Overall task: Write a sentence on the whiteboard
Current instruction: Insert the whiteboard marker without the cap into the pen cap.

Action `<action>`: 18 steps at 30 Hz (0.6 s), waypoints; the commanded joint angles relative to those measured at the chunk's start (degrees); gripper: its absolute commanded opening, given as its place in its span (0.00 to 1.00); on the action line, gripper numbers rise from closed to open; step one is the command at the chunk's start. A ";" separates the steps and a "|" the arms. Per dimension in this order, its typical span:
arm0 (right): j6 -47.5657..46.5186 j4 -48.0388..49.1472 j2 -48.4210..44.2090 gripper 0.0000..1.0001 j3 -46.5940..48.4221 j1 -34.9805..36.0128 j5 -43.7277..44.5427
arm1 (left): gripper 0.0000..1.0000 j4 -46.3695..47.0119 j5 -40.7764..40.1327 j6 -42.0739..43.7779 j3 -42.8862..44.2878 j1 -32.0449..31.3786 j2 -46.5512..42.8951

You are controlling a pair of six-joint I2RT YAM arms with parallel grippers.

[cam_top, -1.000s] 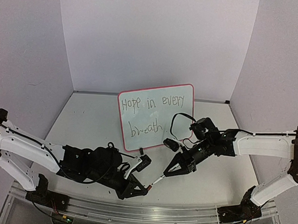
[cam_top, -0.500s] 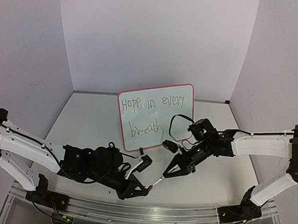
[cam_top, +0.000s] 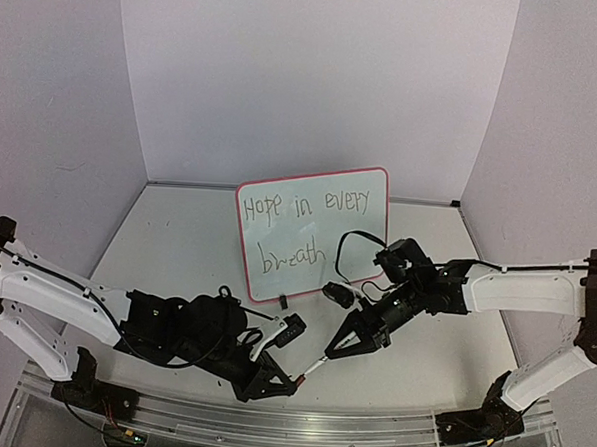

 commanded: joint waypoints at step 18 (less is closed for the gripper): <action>-0.69 0.52 1.87 0.00 3.23 2.87 -0.29 | 0.00 2.12 -1.80 0.72 1.96 -0.06 -0.97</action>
